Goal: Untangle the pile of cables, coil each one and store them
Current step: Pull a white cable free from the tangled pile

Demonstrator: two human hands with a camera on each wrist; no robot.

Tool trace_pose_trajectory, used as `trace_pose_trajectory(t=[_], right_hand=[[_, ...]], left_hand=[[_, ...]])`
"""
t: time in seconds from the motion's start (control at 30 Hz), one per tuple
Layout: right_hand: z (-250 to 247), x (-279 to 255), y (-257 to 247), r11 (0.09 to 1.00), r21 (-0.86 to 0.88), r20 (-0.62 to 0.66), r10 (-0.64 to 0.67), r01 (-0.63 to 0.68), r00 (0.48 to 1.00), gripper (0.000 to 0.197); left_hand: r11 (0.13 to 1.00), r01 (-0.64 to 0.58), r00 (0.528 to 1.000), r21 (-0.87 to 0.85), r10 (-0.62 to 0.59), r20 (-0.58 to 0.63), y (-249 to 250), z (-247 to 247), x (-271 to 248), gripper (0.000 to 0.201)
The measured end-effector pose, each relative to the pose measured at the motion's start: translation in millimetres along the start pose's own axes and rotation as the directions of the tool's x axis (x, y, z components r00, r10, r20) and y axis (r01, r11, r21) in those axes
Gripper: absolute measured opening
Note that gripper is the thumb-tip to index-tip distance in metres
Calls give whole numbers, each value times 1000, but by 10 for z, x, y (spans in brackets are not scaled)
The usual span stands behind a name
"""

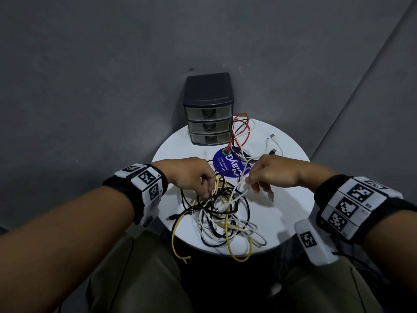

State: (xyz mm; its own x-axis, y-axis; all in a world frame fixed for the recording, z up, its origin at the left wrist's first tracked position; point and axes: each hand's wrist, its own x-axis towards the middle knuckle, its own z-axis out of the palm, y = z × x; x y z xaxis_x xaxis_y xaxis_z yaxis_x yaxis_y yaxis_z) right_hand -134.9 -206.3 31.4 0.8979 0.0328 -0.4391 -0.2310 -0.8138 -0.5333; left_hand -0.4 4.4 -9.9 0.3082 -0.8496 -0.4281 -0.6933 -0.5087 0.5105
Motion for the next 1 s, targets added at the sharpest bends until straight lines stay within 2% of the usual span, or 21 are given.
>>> trace_pose_trajectory(t=[0.07,0.17,0.27,0.33,0.43,0.57,0.7,0.77,0.83,0.9,0.93,1.0], right_hand=[[-17,4,11,999,-50,-33,16,-17,999,32],[-28,1,19,997,-71,-57,28,-32,998,30],[-12,27,56,999,-40,-117,21,-26,993,29],[6,56,69,1000,-17,-154,5,-8,988,29],[27,81,43,1000,-5,-178,-16,16,984,30],[2,95,-92,999,-22,-211,-43,39,977,32],[-66,89,-355,984,147,-264,-55,97,963,29],[-72,55,-523,963,225,-202,-103,148,974,25],[-22,12,-659,935,305,-24,-182,181,983,22],[62,-11,-716,912,371,143,-242,175,960,22],[98,1,-707,911,370,152,-254,183,955,23],[140,61,-646,927,322,60,-224,193,973,26]], left_hand=[[1000,-9,1000,-30,8,-15,8,5,-16,14],[997,-7,999,-73,4,-43,61,13,-38,4],[970,97,995,-221,-102,-11,149,22,-17,20],[953,156,987,-259,-160,7,219,-2,-3,18],[956,191,982,-221,-189,29,289,-25,2,15],[895,227,973,-383,-229,41,273,18,22,8],[844,285,952,-454,-305,31,271,1,48,9],[830,319,940,-457,-337,43,296,-25,36,11],[841,334,934,-426,-355,32,309,-59,29,12],[865,340,931,-368,-364,3,311,-86,25,6],[869,339,930,-359,-368,-12,322,-90,18,3],[852,340,925,-399,-379,-21,321,-81,37,12]])
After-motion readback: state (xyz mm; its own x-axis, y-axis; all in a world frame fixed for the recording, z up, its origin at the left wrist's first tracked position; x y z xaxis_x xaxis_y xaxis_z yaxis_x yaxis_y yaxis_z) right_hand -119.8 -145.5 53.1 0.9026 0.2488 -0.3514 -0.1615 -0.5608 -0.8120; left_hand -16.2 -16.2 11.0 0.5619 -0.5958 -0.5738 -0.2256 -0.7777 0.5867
